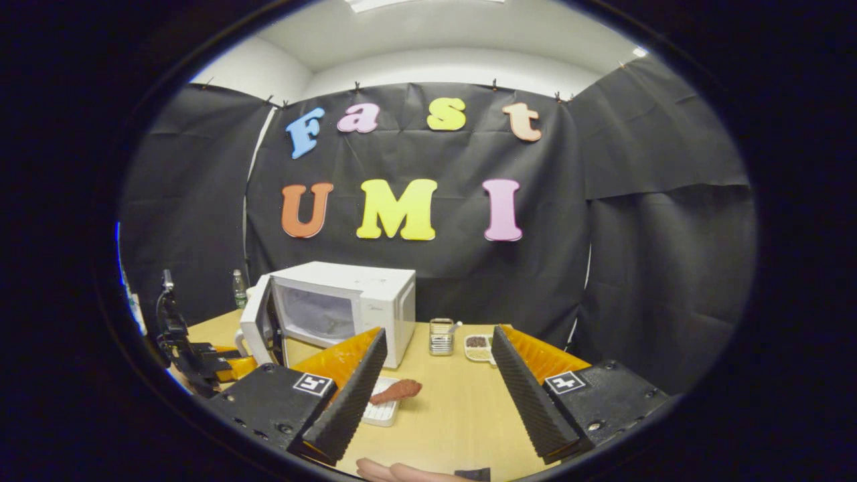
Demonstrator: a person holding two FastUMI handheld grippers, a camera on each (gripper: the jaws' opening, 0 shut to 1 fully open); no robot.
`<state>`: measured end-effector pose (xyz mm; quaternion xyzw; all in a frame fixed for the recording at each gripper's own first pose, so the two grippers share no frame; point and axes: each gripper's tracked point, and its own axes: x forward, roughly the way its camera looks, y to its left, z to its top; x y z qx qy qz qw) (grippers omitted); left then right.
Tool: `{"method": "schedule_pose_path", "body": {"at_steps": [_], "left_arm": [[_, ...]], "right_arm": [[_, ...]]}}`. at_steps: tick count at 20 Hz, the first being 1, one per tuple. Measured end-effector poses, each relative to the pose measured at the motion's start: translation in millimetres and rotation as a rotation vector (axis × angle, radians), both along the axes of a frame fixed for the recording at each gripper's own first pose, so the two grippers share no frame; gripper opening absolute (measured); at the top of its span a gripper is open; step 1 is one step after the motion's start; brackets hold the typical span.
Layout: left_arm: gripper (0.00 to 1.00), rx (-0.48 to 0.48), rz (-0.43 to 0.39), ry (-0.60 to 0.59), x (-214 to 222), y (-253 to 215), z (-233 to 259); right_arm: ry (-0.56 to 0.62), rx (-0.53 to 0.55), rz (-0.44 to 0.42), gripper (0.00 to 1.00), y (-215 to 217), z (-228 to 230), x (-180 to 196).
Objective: Open the microwave oven with the left hand, put the food in, and close the microwave oven.
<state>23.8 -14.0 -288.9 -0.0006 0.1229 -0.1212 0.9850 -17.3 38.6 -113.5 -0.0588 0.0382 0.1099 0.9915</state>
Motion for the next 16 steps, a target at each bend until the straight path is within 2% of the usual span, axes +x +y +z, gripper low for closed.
{"method": "schedule_pose_path", "body": {"at_steps": [1, 2, 3, 4, 5, 7, 8, 12, 16], "left_arm": [[0.60, 0.010, 0.032, -0.013, -10.0, 21.3, 5.4], [0.89, 0.018, 0.064, -0.031, -19.3, 38.2, 12.1], [0.93, 0.023, 0.091, -0.046, -27.7, 53.2, 18.2], [0.94, 0.026, 0.123, -0.055, -33.9, 66.3, 23.2], [0.94, 0.023, 0.140, -0.061, -37.6, 74.6, 28.1], [0.93, 0.007, 0.176, -0.069, -44.7, 89.3, 40.8], [0.93, 0.002, 0.189, -0.074, -47.2, 94.6, 47.3], [0.93, 0.009, 0.247, -0.067, -56.8, 114.4, 65.0], [0.92, 0.066, 0.305, -0.107, -68.9, 127.9, 100.1]], "right_arm": [[0.014, 0.005, 0.011, 1.00, 5.0, -3.8, -1.1], [0.023, 0.005, 0.018, 1.00, 8.1, -8.4, -0.9], [0.028, 0.002, 0.017, 1.00, 10.4, -10.5, 0.3], [0.032, -0.003, 0.012, 1.00, 10.7, -12.7, 2.3], [0.040, -0.008, 0.009, 0.89, 12.4, -15.0, 3.2], [0.053, -0.010, 0.010, 0.89, 16.5, -19.6, 3.0], [0.056, -0.012, 0.012, 1.00, 18.1, -20.1, 3.1], [0.052, -0.031, 0.007, 1.00, 17.9, -20.7, 8.4], [0.136, -0.066, 0.030, 1.00, 21.3, -40.5, 27.6]]}}
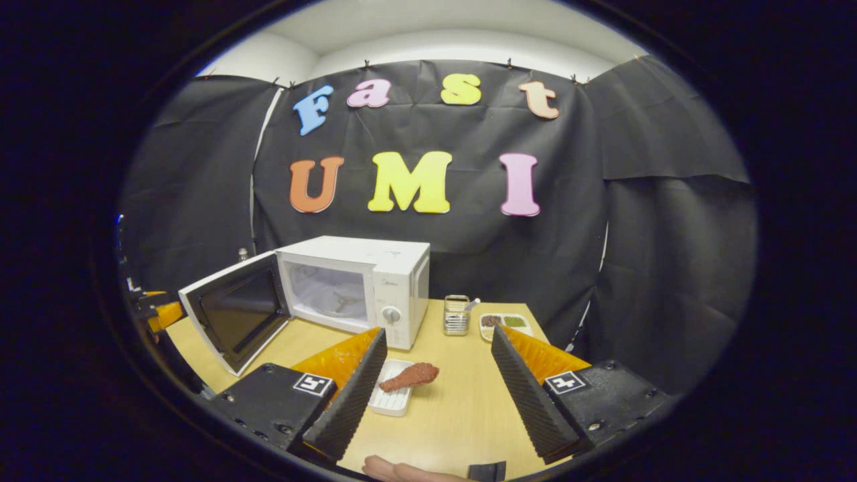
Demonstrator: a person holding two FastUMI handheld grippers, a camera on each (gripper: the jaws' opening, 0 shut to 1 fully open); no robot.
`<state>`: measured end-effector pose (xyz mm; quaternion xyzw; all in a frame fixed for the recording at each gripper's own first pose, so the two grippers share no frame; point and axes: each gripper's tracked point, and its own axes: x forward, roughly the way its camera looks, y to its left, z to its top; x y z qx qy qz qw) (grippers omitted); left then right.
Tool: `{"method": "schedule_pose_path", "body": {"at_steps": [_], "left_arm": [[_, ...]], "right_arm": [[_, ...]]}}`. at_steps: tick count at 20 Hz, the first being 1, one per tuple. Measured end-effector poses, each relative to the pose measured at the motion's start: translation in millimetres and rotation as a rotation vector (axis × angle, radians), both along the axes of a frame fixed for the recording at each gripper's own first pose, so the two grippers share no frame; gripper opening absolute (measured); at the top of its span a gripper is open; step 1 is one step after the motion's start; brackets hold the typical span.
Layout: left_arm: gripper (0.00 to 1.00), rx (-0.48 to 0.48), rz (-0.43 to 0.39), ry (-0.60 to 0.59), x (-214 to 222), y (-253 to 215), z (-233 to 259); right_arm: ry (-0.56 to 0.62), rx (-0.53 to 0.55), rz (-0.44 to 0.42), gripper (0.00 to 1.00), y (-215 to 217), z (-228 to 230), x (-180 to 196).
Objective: Open the microwave oven with the left hand, put the food in, and close the microwave oven.
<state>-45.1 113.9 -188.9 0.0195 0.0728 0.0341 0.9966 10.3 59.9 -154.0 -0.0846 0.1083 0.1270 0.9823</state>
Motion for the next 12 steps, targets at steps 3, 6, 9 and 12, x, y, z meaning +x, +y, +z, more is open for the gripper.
{"method": "schedule_pose_path", "body": {"at_steps": [3, 6, 9, 12], "left_arm": [[0.92, 0.028, 0.042, -0.048, -11.4, 4.0, 40.0], [0.92, -0.003, 0.053, -0.100, -16.4, -5.8, 74.3], [0.92, -0.025, 0.050, -0.129, -11.4, -19.1, 96.5], [0.92, -0.009, 0.040, -0.154, 2.8, -36.9, 113.9]], "right_arm": [[0.076, -0.038, 0.023, 0.89, -1.3, -14.4, 20.7], [0.184, -0.053, 0.058, 0.89, 0.4, -35.6, 40.9], [0.320, -0.024, 0.113, 0.99, 7.8, -60.9, 55.2], [0.439, 0.042, 0.155, 0.89, 11.3, -79.6, 73.3]]}}
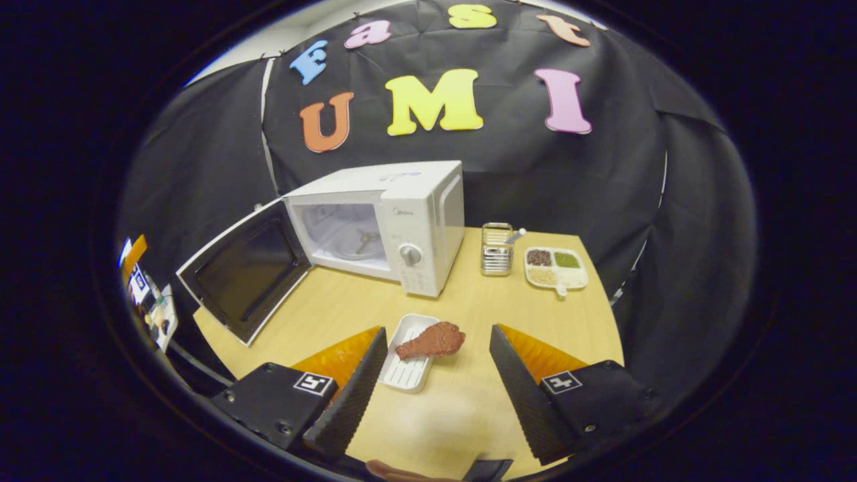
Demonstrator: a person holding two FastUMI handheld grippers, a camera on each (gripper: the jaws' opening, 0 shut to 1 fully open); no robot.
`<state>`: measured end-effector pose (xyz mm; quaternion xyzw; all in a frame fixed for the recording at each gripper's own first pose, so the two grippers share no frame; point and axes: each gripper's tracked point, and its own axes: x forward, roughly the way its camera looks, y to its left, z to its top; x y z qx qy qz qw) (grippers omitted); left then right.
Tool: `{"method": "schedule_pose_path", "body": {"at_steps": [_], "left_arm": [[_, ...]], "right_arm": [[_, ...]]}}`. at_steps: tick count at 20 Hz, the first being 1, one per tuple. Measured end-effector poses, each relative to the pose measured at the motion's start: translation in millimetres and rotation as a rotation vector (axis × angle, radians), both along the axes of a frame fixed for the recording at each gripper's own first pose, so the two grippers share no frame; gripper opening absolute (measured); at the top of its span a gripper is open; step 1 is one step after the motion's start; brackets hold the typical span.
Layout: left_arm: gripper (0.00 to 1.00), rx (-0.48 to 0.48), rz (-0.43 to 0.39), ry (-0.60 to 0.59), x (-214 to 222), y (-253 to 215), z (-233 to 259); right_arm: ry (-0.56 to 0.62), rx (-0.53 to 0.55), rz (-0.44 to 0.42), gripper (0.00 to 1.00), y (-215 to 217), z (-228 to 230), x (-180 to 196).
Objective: Open the microwave oven with the left hand, put the food in, and close the microwave oven.
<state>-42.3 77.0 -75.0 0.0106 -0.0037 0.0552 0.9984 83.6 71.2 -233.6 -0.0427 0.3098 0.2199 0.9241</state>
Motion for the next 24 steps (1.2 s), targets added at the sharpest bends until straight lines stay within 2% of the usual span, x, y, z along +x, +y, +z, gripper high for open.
{"method": "schedule_pose_path", "body": {"at_steps": [1, 2, 3, 8, 9, 12, 13, 14, 15, 17, 19, 20, 21, 24], "left_arm": [[0.92, -0.001, -0.004, -0.003, 4.4, -6.2, 4.0], [0.83, -0.003, -0.014, -0.010, 9.0, -13.5, 7.9], [0.92, -0.005, -0.025, -0.017, 14.3, -20.6, 11.1], [0.92, -0.012, -0.051, -0.028, 34.5, -48.4, 22.1], [0.92, -0.018, -0.059, -0.028, 37.2, -53.8, 23.2], [0.92, -0.016, -0.059, -0.027, 43.4, -61.4, 22.4], [0.92, -0.013, -0.053, -0.024, 44.0, -61.5, 21.3], [0.92, -0.011, -0.047, -0.017, 44.5, -62.1, 19.0], [0.92, -0.011, -0.044, -0.016, 44.7, -62.6, 16.9], [0.92, -0.014, -0.040, -0.005, 43.2, -61.2, 12.7], [0.92, -0.019, -0.039, 0.007, 40.3, -58.8, 7.2], [0.92, -0.019, -0.041, 0.013, 39.2, -57.7, 5.3], [0.92, -0.019, -0.040, 0.014, 37.1, -55.5, 4.6], [0.92, -0.031, -0.057, 0.003, 31.8, -54.2, 5.6]], "right_arm": [[0.042, 0.027, 0.010, 0.96, 1.5, -6.6, 6.7], [0.085, 0.059, 0.021, 0.94, 3.2, -14.1, 13.9], [0.131, 0.091, 0.028, 0.89, 5.3, -21.8, 20.9], [0.359, 0.192, 0.049, 0.80, 4.7, -72.3, 54.4], [0.387, 0.203, 0.041, 0.65, 2.3, -80.4, 59.6], [0.455, 0.246, 0.064, 0.61, 4.4, -98.7, 69.4], [0.484, 0.258, 0.069, 0.70, 5.7, -104.9, 68.5], [0.513, 0.273, 0.077, 0.53, 8.7, -110.0, 67.9], [0.534, 0.288, 0.081, 0.60, 10.7, -113.8, 68.9], [0.580, 0.336, 0.088, 0.24, 14.4, -114.2, 64.3], [0.571, 0.340, 0.110, 0.12, 17.7, -106.8, 56.6], [0.539, 0.327, 0.111, 0.00, 16.7, -102.8, 56.6], [0.508, 0.312, 0.115, 0.09, 15.9, -96.5, 52.8], [0.390, 0.256, 0.118, 0.09, 13.8, -71.4, 41.5]]}}
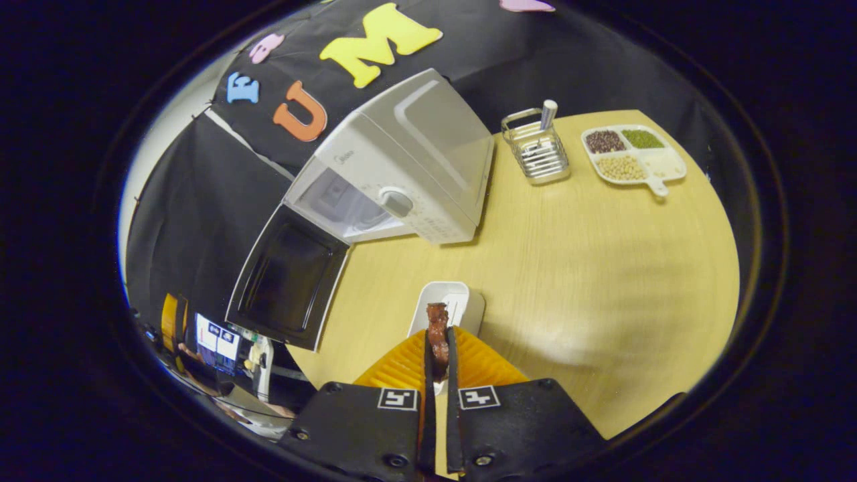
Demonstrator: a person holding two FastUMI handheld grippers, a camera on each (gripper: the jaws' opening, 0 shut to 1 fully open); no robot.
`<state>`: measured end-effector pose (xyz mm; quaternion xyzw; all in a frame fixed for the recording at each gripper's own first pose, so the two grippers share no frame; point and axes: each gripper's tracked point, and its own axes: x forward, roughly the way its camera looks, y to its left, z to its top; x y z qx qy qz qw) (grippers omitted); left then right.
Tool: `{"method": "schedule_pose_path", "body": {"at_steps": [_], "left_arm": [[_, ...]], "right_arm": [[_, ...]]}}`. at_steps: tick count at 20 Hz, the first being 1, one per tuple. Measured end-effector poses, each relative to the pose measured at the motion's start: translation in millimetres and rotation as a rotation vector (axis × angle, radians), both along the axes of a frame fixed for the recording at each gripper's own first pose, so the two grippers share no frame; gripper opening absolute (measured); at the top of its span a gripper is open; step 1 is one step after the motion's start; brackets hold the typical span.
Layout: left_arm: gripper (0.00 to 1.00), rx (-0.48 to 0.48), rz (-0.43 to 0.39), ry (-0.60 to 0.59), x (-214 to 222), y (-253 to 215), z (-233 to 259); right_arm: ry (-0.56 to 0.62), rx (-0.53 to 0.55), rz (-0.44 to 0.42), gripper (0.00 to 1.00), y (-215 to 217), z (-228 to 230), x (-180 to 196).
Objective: Open the microwave oven with the left hand, put the food in, and close the microwave oven.
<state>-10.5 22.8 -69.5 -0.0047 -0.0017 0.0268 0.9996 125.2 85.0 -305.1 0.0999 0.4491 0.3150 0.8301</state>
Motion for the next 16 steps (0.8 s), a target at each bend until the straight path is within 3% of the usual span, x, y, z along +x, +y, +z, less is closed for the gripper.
{"method": "schedule_pose_path", "body": {"at_steps": [5, 10, 16], "left_arm": [[0.92, -0.016, -0.041, -0.029, -8.4, 1.3, 3.9], [0.92, -0.043, -0.069, -0.034, -17.5, 7.3, -1.1], [0.92, -0.065, -0.047, -0.026, -28.7, 32.4, -6.6]], "right_arm": [[-0.291, -0.187, 0.029, 0.09, 9.9, 35.7, -24.9], [-0.555, -0.343, 0.045, 0.09, 47.3, 50.3, -41.5], [-0.707, -0.339, 0.044, 0.09, 137.3, 43.8, -41.2]]}}
